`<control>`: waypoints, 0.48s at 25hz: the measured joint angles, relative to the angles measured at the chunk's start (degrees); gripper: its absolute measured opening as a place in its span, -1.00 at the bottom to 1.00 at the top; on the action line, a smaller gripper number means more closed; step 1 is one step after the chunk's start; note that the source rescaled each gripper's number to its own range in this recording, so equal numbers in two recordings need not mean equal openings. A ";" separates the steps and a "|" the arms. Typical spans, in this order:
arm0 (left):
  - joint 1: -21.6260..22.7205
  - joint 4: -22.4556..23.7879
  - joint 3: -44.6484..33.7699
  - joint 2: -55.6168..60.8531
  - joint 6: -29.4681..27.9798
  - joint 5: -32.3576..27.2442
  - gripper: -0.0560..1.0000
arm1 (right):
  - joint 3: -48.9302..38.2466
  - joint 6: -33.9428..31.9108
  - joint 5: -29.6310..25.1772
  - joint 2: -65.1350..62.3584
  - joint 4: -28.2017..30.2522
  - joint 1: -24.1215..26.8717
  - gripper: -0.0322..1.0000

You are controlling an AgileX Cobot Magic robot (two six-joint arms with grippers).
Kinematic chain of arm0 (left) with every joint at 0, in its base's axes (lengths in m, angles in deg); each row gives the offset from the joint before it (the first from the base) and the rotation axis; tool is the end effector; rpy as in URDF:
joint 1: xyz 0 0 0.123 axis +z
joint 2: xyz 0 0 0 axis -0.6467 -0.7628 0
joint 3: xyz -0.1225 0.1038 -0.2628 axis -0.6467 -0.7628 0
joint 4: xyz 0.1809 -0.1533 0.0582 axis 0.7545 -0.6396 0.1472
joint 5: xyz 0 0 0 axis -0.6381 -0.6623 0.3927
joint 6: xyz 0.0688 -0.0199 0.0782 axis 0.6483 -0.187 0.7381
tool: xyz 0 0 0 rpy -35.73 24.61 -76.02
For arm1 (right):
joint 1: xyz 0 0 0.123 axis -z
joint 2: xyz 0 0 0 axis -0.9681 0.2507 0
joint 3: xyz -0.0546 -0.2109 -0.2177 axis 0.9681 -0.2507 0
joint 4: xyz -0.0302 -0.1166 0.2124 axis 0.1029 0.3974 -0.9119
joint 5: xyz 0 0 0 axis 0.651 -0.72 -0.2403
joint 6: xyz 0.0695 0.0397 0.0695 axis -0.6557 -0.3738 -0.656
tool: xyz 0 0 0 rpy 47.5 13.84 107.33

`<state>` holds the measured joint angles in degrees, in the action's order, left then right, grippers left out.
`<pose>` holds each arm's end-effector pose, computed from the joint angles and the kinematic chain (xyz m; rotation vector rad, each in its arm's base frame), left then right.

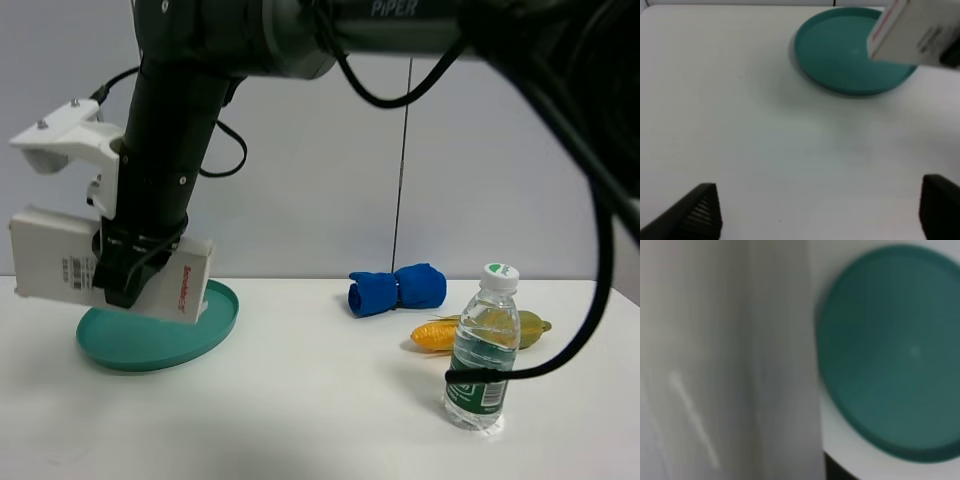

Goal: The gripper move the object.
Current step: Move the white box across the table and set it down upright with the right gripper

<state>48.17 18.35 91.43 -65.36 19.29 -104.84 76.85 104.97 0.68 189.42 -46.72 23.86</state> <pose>-0.0221 -0.0112 0.2693 -0.0815 2.0224 0.0151 0.3191 0.4326 0.2373 -2.0898 1.7060 0.2563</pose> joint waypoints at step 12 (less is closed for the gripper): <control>0.00 0.00 0.00 0.00 0.00 0.00 1.00 | -0.16 0.00 -2.43 8.63 0.11 -0.70 -0.94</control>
<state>48.17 18.35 91.43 -65.36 19.29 -104.84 76.69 104.97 -1.75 198.05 -46.61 23.16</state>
